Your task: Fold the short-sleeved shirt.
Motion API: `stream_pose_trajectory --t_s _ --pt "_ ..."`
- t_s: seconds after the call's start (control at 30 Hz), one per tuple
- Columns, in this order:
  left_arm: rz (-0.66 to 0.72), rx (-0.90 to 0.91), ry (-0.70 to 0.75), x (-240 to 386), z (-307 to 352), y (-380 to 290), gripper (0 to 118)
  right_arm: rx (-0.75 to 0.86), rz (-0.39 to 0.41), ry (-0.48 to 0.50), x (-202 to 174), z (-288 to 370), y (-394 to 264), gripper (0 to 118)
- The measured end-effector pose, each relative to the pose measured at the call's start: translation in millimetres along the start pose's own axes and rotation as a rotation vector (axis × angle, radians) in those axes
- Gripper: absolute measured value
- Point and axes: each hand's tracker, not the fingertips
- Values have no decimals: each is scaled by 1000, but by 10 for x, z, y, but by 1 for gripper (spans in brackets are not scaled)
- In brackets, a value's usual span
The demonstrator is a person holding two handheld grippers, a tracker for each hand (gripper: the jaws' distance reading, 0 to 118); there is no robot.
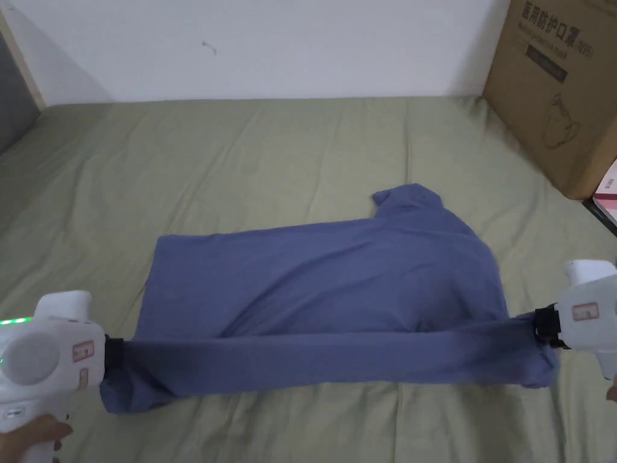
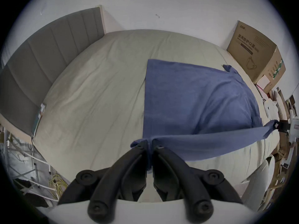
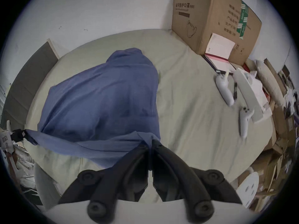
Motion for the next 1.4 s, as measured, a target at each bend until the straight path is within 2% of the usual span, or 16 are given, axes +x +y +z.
stream_pose_trajectory --t_s 0.17,0.27,0.33,0.4,0.43,0.47,0.5,0.6,0.63,0.67,0.73,0.77,0.93,1.03,1.23,1.4 --pt "-34 -19 48 90 -457 340 7 -60 0 -23 -62 -563 341 2" --pt "-100 -21 117 171 -663 417 27 -95 -47 -15 -51 -764 422 5" --pt "-129 -19 161 194 -745 433 53 -114 -58 -23 -28 -847 439 25" --pt "-116 -11 141 145 -794 424 58 -106 -72 -30 -15 -805 388 33" --pt "-93 -10 123 123 -756 418 80 -103 -75 -30 9 -768 370 65" --pt "-61 6 93 101 -700 403 88 -91 -85 -25 18 -712 346 83" --pt "-46 22 59 64 -608 373 89 -57 -95 -9 24 -616 321 87" --pt "-16 46 31 11 -380 297 88 -17 -89 10 1 -371 264 86" --pt "-3 47 2 -19 -295 253 78 23 -84 31 -27 -263 215 79" --pt "7 41 -23 -25 -243 209 57 44 -77 43 -49 -199 178 64" --pt "22 42 -69 -36 -170 45 0 56 -69 49 -133 -105 78 11" --pt "13 40 -61 -27 -113 -23 0 65 -78 55 -159 -83 12 1" --pt "54 22 -44 -47 -222 -316 5 35 -94 102 -250 -115 -275 1" --pt "140 -35 -55 -153 -409 -285 86 6 -101 110 -234 -161 -412 1" --pt "193 -139 -47 -195 -845 -285 82 -27 -129 94 -125 -156 -640 1" --pt "59 -114 42 -4 -753 -299 58 -45 -174 80 17 -159 -736 1"
